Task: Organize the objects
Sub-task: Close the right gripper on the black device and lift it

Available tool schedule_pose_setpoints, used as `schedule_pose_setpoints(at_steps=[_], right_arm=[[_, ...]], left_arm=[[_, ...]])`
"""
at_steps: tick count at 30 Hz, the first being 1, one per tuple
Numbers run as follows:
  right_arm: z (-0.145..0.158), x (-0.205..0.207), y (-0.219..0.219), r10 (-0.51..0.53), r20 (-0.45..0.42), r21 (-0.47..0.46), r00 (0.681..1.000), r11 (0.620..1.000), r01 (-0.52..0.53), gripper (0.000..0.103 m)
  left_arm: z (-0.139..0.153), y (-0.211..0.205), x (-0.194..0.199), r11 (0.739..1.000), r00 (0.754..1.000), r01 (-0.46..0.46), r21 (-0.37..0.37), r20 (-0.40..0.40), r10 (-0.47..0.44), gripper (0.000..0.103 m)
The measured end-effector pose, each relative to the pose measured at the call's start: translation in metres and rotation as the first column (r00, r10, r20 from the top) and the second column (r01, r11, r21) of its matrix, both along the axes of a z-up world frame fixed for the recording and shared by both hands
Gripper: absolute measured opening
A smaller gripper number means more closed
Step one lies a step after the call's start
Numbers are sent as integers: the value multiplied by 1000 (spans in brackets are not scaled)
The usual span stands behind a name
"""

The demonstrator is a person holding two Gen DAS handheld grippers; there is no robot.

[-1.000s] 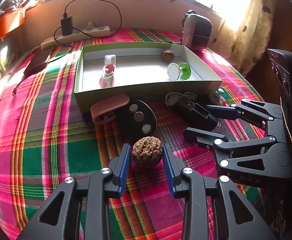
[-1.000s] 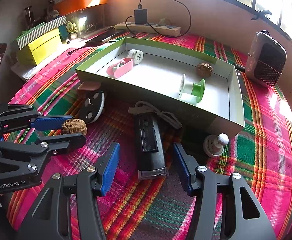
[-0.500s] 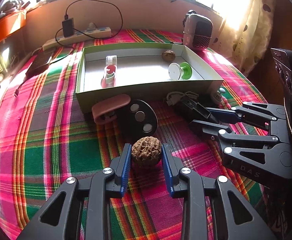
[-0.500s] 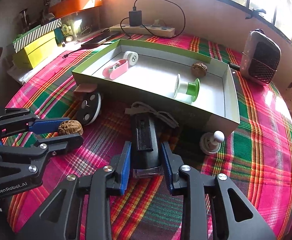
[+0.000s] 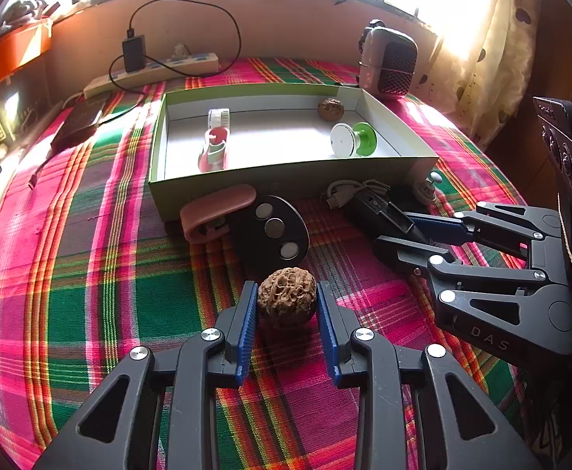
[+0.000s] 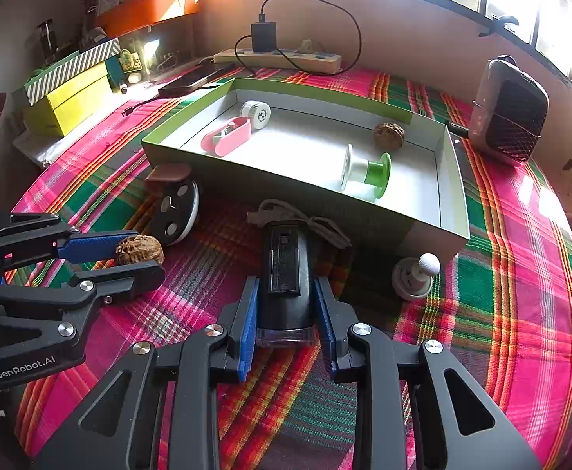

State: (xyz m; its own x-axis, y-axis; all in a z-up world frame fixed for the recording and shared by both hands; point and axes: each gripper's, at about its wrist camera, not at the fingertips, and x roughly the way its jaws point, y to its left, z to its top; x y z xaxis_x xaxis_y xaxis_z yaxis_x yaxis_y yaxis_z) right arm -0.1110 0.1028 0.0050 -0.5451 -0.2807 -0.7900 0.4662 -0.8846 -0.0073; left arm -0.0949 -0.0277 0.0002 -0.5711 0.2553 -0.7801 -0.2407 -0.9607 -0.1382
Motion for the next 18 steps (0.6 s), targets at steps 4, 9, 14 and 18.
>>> schedule_pose_setpoints(at_steps=[4,9,14,18], right_arm=[[0,1,0,-5,-2,-9,1000,1000,5,29],[1,4,0,-4,2,-21,1000,1000,4,29],[1,7,2,-8,6,-35,1000,999,8,29],[3,10,4,-6,20,-67,1000,998,7,29]], left_arm=[[0,0,0,1000,1000,-1,0,-1,1,27],[0,-1,1,1000,1000,-3,-2,-1,3,27],[1,-2,2,1000,1000,-5,0,-4,5,27],[3,-1,3,1000,1000,-10,3,-10,10,27]])
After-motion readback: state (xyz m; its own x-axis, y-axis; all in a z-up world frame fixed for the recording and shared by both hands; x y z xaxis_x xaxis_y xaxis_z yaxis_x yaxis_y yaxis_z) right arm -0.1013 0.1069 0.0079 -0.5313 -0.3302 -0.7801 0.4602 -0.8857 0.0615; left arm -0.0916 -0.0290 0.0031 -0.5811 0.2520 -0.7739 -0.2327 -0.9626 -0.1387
